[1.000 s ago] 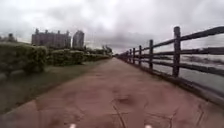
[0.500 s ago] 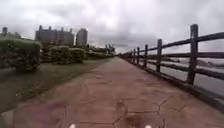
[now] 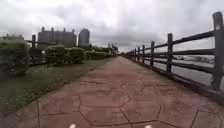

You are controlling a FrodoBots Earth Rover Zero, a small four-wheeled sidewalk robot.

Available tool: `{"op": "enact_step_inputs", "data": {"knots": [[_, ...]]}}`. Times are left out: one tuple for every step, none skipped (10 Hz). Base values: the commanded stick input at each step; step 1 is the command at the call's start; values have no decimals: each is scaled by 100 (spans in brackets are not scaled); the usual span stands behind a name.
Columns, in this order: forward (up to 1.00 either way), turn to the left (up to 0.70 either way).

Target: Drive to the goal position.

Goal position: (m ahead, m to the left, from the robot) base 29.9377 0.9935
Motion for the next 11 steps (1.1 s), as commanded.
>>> {"op": "enact_step_inputs", "data": {"knots": [[0, 0], [0, 0], [0, 0], [30, 0], [76, -18], [98, -39], [98, -39], [98, -39], [98, -39], [98, -39], [98, -39]]}}
